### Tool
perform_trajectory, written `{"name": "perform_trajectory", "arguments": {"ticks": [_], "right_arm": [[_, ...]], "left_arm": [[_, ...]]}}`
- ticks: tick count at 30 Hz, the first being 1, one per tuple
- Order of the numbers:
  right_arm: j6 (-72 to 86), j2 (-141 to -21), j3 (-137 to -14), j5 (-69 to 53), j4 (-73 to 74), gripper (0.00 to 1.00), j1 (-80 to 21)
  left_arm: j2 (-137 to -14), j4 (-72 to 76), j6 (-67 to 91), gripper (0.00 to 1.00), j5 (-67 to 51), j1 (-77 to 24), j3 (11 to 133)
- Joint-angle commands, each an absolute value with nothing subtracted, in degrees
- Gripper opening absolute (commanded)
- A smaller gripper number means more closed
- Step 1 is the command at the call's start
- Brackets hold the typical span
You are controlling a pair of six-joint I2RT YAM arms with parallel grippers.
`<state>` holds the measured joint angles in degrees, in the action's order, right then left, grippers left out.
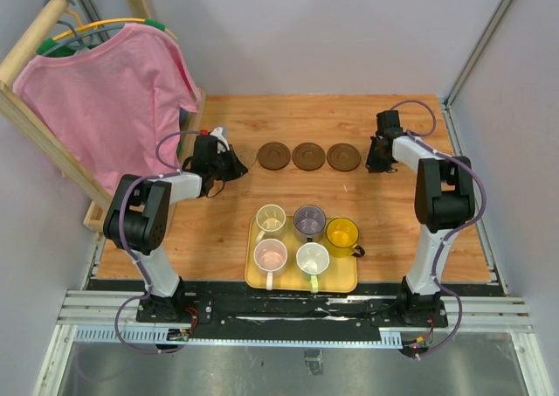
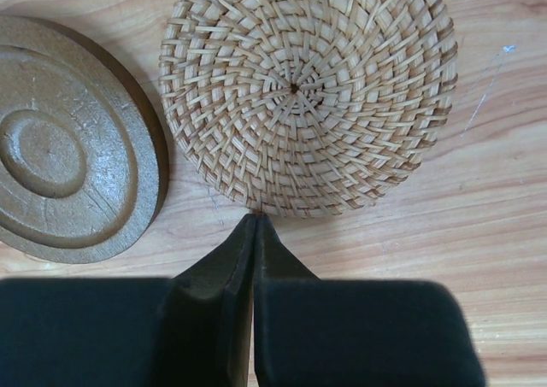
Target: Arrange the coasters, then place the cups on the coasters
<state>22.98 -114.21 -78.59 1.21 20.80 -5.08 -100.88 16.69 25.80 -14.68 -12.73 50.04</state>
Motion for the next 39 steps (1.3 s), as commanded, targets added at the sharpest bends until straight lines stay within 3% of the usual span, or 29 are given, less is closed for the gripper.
{"name": "perform_trajectory", "arguments": {"ticks": [1, 13, 29, 39], "right_arm": [[23.73, -116.96, -78.09, 4.29, 23.47, 0.01, -3.26], [23.07, -113.79, -74.77, 1.34, 23.01, 0.01, -3.18], [21.61, -95.63, -65.85, 4.69, 25.43, 0.02, -7.81], [19.93, -79.20, -61.94, 12.34, 25.20, 0.11, -7.74]], "left_arm": [[-101.84, 18.48, 25.52, 0.00, -15.21, -12.22, 51.24], [-100.21, 17.61, 24.95, 0.00, -14.54, -12.21, 51.05], [-100.01, 18.01, 24.45, 0.01, -13.30, -12.21, 48.71], [-93.00, 17.72, 23.96, 0.00, -8.93, -12.13, 46.99]]}}
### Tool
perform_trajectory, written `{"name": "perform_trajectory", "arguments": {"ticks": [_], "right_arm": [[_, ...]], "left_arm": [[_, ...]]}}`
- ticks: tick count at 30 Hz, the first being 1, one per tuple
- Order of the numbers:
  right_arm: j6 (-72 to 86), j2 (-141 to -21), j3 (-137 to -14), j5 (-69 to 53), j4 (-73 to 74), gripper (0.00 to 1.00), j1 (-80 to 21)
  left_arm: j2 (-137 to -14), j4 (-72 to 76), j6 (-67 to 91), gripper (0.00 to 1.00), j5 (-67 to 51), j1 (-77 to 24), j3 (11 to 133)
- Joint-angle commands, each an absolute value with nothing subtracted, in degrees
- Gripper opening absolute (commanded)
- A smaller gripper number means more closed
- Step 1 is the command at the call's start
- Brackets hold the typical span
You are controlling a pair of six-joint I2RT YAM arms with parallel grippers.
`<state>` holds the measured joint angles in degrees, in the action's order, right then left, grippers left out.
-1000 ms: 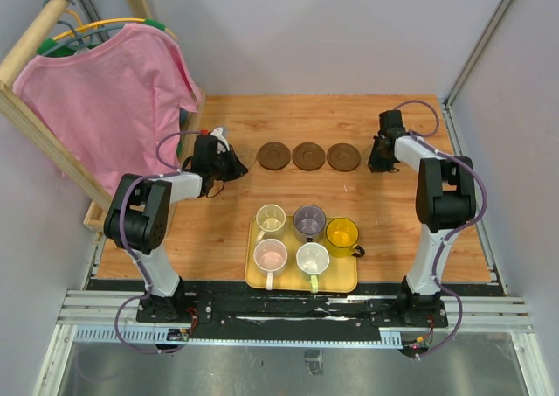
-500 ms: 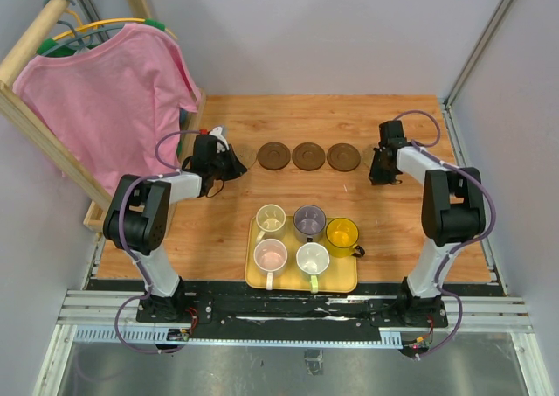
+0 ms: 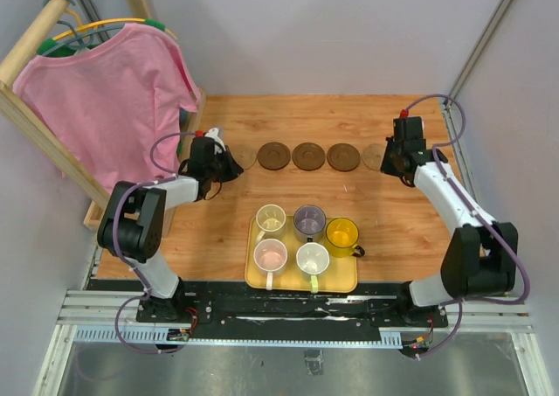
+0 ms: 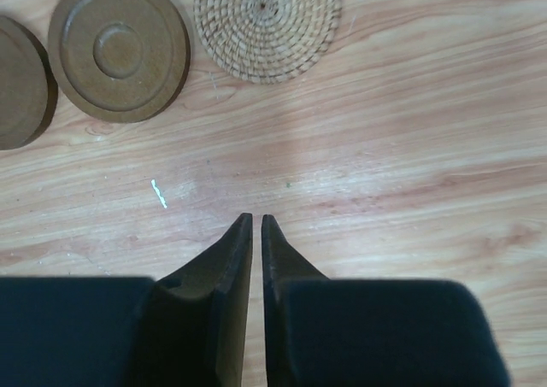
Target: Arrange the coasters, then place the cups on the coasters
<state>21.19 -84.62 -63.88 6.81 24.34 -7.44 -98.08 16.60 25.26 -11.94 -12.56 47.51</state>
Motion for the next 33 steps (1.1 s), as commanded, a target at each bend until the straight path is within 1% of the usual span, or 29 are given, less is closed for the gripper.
{"name": "perform_trajectory", "arguments": {"ticks": [1, 2, 4, 8, 11, 14, 19, 24, 29, 33], "right_arm": [[19.84, -77.63, -61.40, 13.15, 25.10, 0.13, -7.73], [19.78, -76.15, -60.80, 13.85, 24.99, 0.17, -7.73], [19.65, -73.54, -59.83, 14.91, 24.87, 0.30, -7.73], [19.53, -69.11, -58.41, 14.39, 25.42, 0.53, -7.72], [18.98, -66.19, -57.93, 13.06, 26.89, 0.65, -7.73], [17.94, -63.47, -57.61, 9.49, 28.91, 0.70, -7.73], [16.38, -58.80, -56.38, 2.98, 32.55, 0.75, -7.88], [14.30, -54.15, -55.11, -2.25, 36.81, 0.76, -8.59], [15.62, -51.34, -53.88, -3.45, 42.60, 0.75, -11.34], [17.03, -47.86, -51.25, -2.23, 44.84, 0.75, -14.87]], "left_arm": [[-91.99, 17.52, 23.93, 0.01, -8.42, -12.13, 46.86], [-90.96, 17.36, 23.95, 0.01, -7.89, -12.13, 46.66], [-89.03, 17.05, 23.94, 0.01, -6.93, -12.13, 46.36], [-84.89, 15.85, 24.22, 0.01, -5.52, -12.08, 45.80], [-81.24, 15.25, 24.43, 0.02, -4.16, -12.13, 44.67], [-77.36, 13.98, 24.20, 0.05, -2.59, -12.13, 43.40], [-71.54, 12.17, 24.15, 0.24, -1.68, -12.15, 40.30], [-66.39, 11.04, 24.72, 0.41, -2.52, -12.21, 36.97], [-61.87, 11.11, 25.77, 0.50, -3.96, -12.22, 33.24], [-59.39, 11.08, 26.56, 0.54, -5.13, -12.30, 31.08]]}}
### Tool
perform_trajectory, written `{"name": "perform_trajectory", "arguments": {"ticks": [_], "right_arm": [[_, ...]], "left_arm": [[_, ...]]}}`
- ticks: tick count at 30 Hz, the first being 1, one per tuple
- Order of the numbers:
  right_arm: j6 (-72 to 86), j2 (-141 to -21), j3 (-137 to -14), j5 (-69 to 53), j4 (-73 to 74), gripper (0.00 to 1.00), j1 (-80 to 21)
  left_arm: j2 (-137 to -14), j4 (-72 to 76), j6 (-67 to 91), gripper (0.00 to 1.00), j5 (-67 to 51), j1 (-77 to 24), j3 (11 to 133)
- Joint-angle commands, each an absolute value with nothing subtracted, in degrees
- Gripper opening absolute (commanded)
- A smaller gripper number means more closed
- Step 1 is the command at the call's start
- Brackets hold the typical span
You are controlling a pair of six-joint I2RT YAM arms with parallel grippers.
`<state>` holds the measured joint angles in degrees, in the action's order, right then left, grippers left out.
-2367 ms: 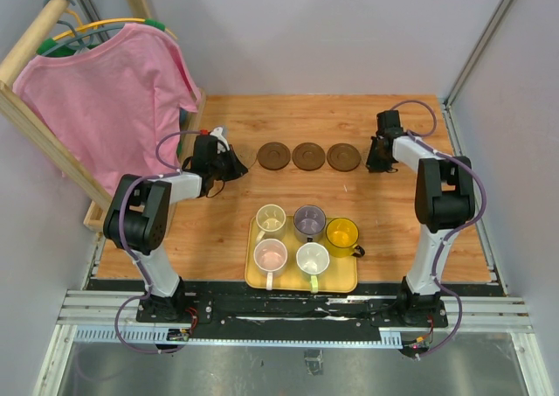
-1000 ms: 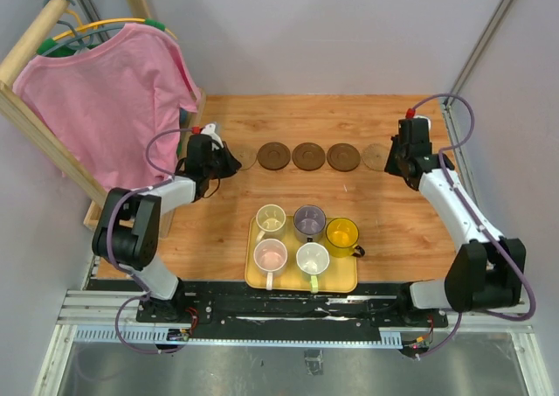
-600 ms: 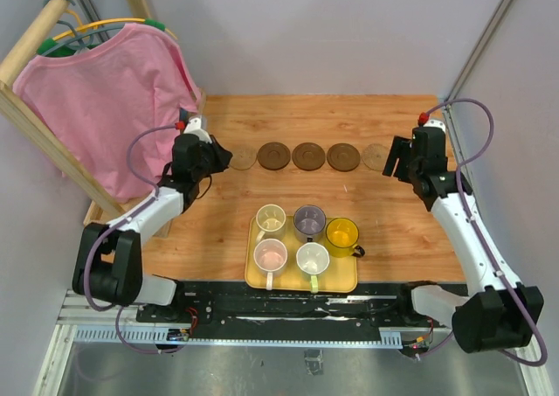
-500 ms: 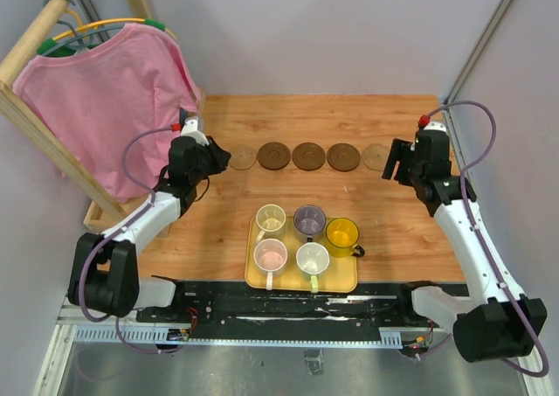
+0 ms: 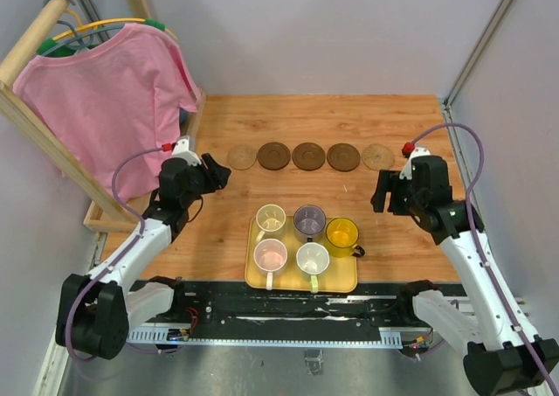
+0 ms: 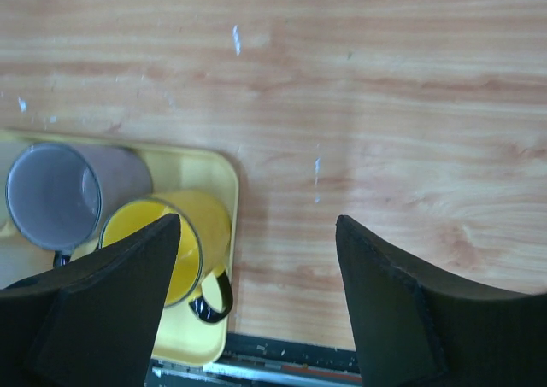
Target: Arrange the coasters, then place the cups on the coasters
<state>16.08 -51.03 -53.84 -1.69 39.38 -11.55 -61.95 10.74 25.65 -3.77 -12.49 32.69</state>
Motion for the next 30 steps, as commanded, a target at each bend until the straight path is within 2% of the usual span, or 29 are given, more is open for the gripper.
{"name": "perform_trajectory", "arguments": {"ticks": [1, 7, 13, 22, 30], "right_arm": [[17.36, -47.15, -50.66, -2.10, 45.46, 0.75, -15.51], [18.77, -44.21, -49.19, -3.04, 49.14, 0.75, -18.18], [21.22, -44.22, -48.18, 0.73, 48.93, 0.75, -23.50], [22.85, -44.99, -46.78, -0.08, 48.82, 0.75, -27.99], [29.20, -46.44, -42.05, 2.54, 49.17, 0.75, -38.17]], "left_arm": [[-58.63, 11.10, 26.81, 0.55, -5.02, -12.33, 30.44], [-55.28, 11.93, 27.38, 0.67, -4.29, -13.84, 27.06], [-53.51, 12.37, 28.34, 0.68, -3.26, -15.69, 24.81], [-49.15, 11.65, 29.93, 0.68, -3.37, -18.43, 20.78], [-48.94, 12.95, 30.11, 0.69, -3.82, -20.33, 18.07]]}}
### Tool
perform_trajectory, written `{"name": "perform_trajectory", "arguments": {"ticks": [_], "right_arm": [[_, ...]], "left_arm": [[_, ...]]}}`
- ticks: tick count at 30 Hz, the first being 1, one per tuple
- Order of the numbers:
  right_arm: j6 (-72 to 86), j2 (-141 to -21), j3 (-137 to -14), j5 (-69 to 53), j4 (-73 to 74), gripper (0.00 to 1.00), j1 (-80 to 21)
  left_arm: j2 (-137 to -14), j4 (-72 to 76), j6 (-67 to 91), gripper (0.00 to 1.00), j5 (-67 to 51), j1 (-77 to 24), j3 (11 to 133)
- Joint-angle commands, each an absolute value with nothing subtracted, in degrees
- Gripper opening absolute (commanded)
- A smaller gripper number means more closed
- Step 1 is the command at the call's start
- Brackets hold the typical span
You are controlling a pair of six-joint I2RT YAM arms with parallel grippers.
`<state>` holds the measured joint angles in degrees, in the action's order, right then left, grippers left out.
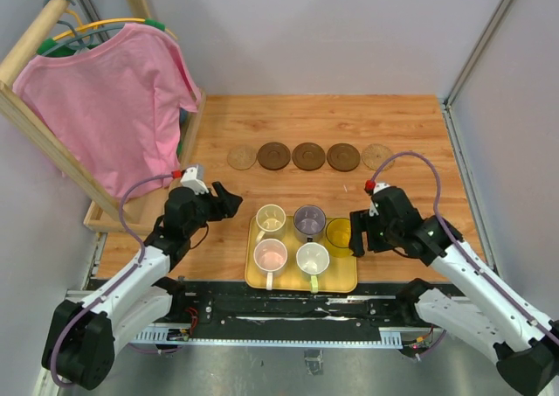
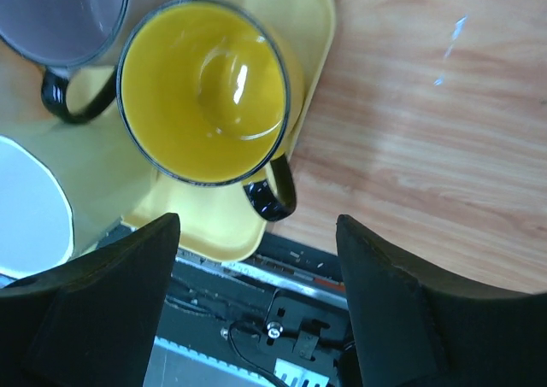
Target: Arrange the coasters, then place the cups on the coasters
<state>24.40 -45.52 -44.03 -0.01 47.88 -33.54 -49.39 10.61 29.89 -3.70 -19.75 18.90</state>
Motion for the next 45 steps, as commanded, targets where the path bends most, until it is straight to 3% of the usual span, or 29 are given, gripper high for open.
{"name": "perform_trajectory", "arguments": {"ticks": [1, 17, 23, 31, 37, 45], "right_arm": [[30.03, -46.92, -41.73, 3.54, 49.66, 0.75, -39.56], [30.85, -57.08, -40.71, 8.55, 44.17, 0.68, -43.26], [31.61, -57.27, -39.38, 6.52, 42.75, 0.56, -44.27], [35.97, -56.54, -37.80, 4.82, 42.21, 0.34, -48.85], [39.37, -57.48, -37.84, 8.76, 43.16, 0.44, -52.25], [41.66, -57.86, -37.00, 13.43, 40.92, 0.43, -53.15]], "left_arm": [[-48.95, 13.04, 30.06, 0.69, -3.87, -20.38, 18.01], [-48.37, 14.40, 30.49, 0.69, -4.47, -20.61, 15.96], [-47.86, 14.37, 30.88, 0.69, -4.52, -20.62, 15.42], [-47.37, 14.75, 31.60, 0.69, -4.58, -20.59, 14.73], [-47.62, 15.36, 31.82, 0.69, -4.63, -20.60, 14.11], [-48.42, 15.68, 31.38, 0.69, -4.88, -20.63, 14.16]]}}
